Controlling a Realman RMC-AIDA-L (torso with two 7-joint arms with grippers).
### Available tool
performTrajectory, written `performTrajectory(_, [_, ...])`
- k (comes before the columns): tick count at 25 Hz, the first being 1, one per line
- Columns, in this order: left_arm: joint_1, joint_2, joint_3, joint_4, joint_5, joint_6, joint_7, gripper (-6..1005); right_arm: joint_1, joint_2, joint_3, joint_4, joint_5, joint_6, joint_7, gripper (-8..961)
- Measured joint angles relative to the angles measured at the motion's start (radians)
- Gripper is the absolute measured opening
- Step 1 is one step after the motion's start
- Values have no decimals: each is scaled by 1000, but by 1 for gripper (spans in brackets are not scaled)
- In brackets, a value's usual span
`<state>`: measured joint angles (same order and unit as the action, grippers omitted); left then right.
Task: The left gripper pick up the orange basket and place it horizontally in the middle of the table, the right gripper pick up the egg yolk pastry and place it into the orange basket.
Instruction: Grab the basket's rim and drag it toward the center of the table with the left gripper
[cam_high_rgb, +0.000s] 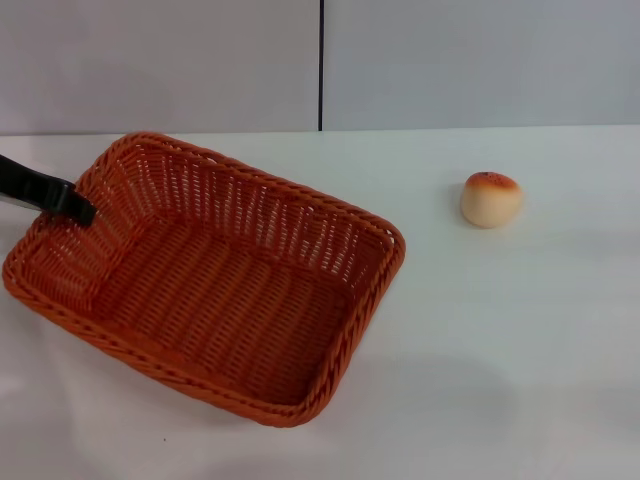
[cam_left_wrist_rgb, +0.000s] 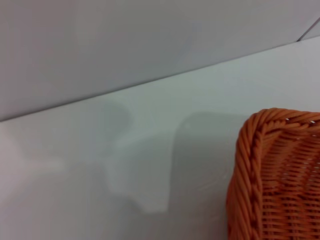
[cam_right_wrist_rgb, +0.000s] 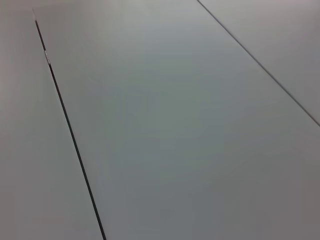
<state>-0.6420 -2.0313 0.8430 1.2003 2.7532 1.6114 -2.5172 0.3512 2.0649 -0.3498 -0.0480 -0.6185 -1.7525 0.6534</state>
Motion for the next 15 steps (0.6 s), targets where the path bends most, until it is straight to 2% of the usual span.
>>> performTrajectory(4, [-5, 0, 2, 6, 0, 3, -1, 250, 2, -4, 0, -1, 0, 4, 0, 638])
performTrajectory(11, [-21, 4, -6, 10, 0, 19, -3, 176, 7, -9, 0, -10, 0, 17, 0, 638])
performTrajectory(14, [-21, 4, -6, 10, 0, 19, -3, 176, 9, -9, 0, -13, 0, 19, 0, 638])
performTrajectory(15, [-29, 9, -45, 23, -6, 45, -38, 176, 10, -10, 0, -14, 0, 22, 0, 638])
